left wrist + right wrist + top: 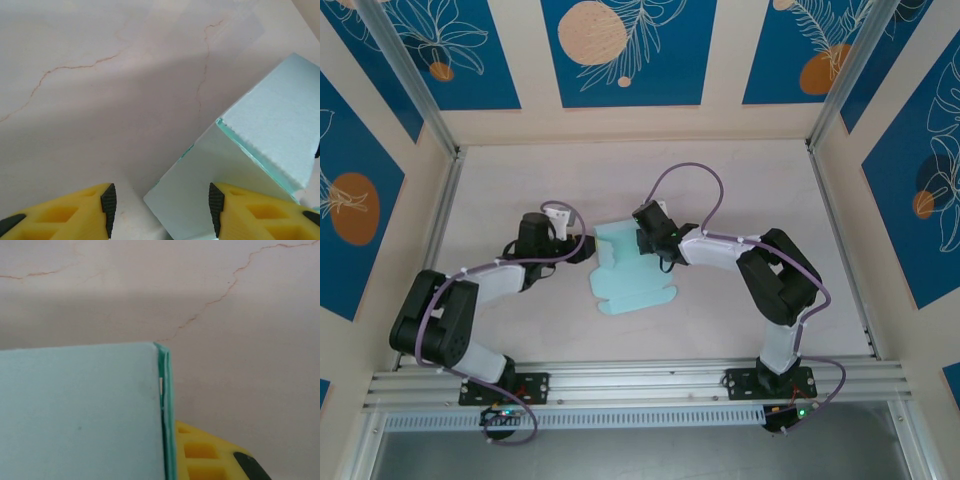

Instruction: Fold the paper box

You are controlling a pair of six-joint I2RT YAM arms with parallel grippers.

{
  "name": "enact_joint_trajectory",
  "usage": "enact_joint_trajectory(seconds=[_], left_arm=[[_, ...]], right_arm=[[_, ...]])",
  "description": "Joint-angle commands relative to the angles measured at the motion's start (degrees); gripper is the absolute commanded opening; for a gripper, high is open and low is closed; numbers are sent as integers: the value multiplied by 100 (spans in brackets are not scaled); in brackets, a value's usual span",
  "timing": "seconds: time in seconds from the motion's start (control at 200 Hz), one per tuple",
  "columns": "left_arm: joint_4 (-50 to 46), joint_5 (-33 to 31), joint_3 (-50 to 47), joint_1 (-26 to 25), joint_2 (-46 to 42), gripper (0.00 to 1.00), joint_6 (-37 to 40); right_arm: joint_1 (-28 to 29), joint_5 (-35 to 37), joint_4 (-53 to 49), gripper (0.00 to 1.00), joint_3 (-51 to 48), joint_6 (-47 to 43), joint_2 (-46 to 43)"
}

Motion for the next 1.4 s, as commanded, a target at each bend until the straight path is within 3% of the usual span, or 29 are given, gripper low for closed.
enact_joint_trajectory(seconds=[0.0, 0.48, 0.675, 0.92, 1.295, 1.395], left_arm=[[-145, 300, -174, -189, -232, 54, 215], [-244, 17, -408, -237, -472, 55, 317], [-162, -161, 31, -259, -79, 45, 494], [-158, -173, 410, -617, 133, 44, 505], [-68, -2322, 711, -882, 711, 41, 613], [135, -2899, 715, -979, 883, 35, 620]], right_arm=[[60, -120, 102, 12, 222, 63, 149], [75, -164, 161, 12, 246, 79, 213], [93, -182, 159, 12, 213, 46, 154], [133, -157, 130, 12, 219, 36, 144], [260, -144, 126, 12, 217, 79, 110], [308, -127, 100, 12, 211, 119, 94]])
